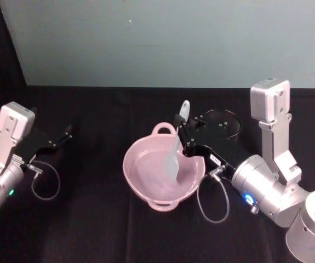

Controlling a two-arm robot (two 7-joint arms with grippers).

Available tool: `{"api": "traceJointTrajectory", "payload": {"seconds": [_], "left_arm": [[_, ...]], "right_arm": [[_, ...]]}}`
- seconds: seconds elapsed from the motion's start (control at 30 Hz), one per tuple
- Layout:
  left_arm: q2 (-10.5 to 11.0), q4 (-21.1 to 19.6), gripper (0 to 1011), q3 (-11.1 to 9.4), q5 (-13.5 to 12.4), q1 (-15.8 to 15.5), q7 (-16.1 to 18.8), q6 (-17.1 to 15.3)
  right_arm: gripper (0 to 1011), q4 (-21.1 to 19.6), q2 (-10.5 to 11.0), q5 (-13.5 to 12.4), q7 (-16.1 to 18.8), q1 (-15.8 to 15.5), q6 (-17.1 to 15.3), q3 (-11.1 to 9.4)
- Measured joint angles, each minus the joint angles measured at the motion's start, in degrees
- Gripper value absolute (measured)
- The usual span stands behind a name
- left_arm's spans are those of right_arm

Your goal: Use the one hand to pick up the spoon and stir the clear water in the bowl.

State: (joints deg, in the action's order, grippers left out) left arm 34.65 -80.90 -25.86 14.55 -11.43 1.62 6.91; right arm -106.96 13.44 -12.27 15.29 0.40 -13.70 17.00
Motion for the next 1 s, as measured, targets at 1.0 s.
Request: {"api": "traceJointTrajectory", "payload": {"seconds": [1.0], "left_arm": [[0.0, 0.0, 1011, 0.0, 0.0, 0.0, 0.0, 0.0]], "right_arm": [[129, -7.0, -2.63, -15.77, -7.73, 0.33, -10.88, -9.36]]}}
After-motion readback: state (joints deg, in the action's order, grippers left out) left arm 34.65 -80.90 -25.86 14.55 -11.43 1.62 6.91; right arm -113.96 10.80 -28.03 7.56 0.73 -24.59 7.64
